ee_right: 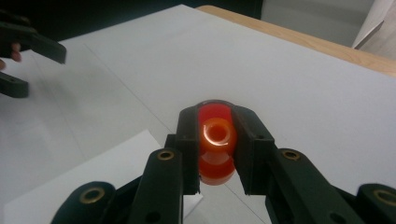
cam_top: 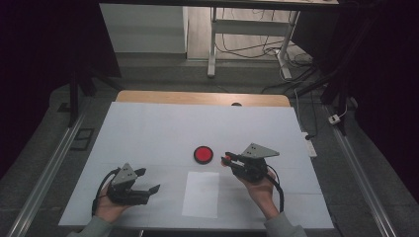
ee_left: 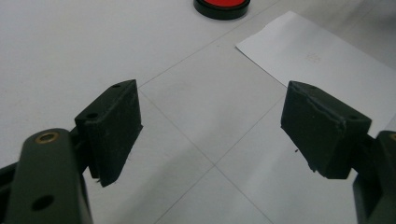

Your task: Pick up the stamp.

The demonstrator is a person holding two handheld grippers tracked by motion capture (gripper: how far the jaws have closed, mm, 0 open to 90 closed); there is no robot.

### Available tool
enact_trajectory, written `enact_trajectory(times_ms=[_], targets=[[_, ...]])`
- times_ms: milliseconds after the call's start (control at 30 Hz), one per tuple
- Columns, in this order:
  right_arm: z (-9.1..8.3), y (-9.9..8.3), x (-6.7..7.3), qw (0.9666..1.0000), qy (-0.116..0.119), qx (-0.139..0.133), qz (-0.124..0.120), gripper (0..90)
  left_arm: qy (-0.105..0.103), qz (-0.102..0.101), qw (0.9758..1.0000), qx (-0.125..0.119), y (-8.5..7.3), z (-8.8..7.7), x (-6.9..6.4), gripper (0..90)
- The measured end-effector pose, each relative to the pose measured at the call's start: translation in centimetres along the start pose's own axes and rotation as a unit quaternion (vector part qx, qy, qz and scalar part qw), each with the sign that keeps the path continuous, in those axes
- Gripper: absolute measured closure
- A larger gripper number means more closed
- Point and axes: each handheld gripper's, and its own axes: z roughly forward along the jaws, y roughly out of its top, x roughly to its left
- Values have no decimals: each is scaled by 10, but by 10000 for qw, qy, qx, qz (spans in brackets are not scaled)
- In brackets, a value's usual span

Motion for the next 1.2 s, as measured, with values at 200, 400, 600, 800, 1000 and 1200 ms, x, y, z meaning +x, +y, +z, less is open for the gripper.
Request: enact_trajectory(times_ms=[200, 400, 600, 800, 1000, 1200], targets=[[0, 1, 8, 9999, 124, 16, -26, 719, -32, 14, 10000, 11, 0, 2, -1, 203], [0, 1, 18, 9994, 342, 26, -9, 719, -30, 19, 10000, -9, 1, 1, -1, 203], [-2, 3, 26, 9987, 508, -28, -49, 719, -18, 38, 10000, 21, 0, 2, -1, 204], [-6, 5, 30, 9977, 664, -71, -72, 719, -10, 29, 10000, 37, 0, 2, 0, 203], [-9, 6, 35, 9970, 757, -105, -125, 719, -1, 40, 10000, 39, 0, 2, -1, 204], [-9, 7, 39, 9965, 806, -96, -182, 719, 4, 48, 10000, 44, 0, 2, 0, 204]])
